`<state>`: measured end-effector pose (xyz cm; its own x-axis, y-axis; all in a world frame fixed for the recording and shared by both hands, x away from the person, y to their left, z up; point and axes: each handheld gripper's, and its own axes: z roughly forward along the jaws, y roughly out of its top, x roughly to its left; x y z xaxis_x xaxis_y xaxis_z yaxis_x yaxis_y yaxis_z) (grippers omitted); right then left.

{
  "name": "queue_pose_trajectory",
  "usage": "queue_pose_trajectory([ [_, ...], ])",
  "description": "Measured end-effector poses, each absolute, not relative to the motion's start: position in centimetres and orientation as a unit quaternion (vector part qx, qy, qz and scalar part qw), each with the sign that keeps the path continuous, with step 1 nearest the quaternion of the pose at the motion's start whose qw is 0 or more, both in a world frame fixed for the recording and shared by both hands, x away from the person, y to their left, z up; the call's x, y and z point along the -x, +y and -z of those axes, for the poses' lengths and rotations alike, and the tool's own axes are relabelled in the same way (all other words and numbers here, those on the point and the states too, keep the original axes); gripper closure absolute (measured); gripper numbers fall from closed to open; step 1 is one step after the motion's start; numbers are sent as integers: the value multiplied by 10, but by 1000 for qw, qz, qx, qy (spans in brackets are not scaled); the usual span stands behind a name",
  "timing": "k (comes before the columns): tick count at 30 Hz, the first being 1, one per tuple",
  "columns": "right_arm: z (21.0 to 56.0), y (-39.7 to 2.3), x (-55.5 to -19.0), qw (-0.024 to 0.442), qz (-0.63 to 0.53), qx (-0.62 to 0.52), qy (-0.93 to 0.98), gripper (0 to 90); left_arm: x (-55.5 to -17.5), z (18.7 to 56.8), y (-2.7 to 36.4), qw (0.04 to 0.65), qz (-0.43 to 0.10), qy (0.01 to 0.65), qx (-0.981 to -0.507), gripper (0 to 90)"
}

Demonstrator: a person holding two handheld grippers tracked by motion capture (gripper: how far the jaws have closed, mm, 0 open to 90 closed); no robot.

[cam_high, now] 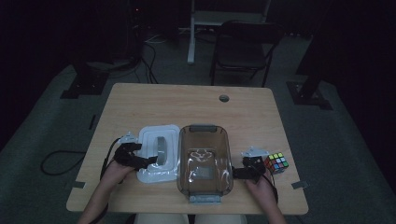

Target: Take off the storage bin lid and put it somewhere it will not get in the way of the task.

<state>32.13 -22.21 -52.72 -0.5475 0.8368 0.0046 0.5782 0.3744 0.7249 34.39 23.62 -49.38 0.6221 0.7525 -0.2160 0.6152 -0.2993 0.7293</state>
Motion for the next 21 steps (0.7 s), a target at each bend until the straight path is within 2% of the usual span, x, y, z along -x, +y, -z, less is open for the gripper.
queue_pose_trajectory([
  [21, 527, -222, -321, 186, -348, -438, 808, 137, -317, 504, 267, 367, -179, 486, -773, 7],
])
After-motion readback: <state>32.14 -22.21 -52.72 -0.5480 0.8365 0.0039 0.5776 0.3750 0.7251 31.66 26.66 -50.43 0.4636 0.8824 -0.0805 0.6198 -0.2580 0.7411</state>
